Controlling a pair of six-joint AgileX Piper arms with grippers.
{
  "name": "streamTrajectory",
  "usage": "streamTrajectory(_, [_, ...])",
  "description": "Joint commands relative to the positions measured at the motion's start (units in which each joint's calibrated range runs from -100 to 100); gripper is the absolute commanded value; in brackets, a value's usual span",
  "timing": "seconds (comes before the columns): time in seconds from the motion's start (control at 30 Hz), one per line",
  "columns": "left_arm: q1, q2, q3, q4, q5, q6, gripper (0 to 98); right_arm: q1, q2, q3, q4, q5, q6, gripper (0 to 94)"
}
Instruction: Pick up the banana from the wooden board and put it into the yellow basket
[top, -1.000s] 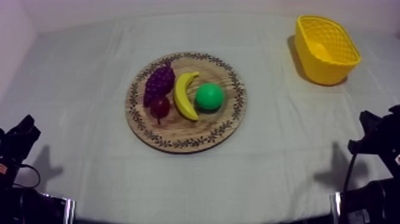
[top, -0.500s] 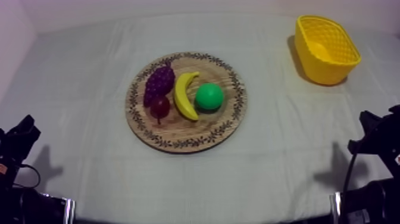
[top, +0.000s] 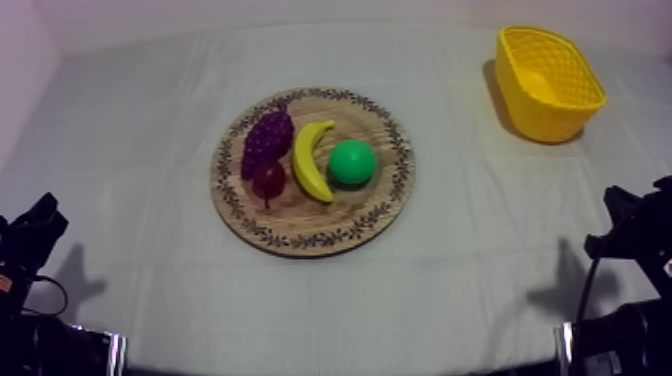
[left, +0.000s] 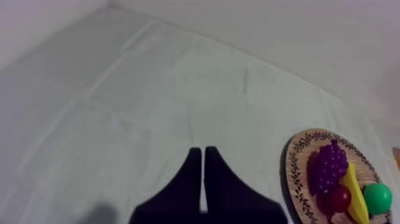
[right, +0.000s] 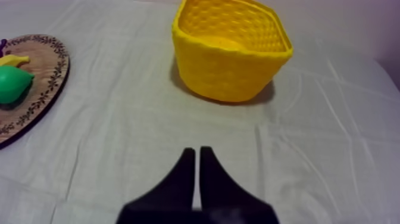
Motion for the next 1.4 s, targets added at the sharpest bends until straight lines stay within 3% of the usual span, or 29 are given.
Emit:
streamTrajectory(0.0, [0.0,0.0,0.0,-0.03,0.0,0.0,0.1,0.0,0.0,0.0,0.0,0.0,0.1,0.5])
streamTrajectory(1.0, [0.0,0.0,0.0,-0.03,0.0,0.0,0.1,-0.3,0.2,0.0,-0.3,0.0,1.4,0.6])
streamTrajectory(1.37, [0.0,0.0,0.0,-0.03,0.0,0.0,0.1,-5.1,13.8,-11.7,0.7,-0.4,1.4,0.4])
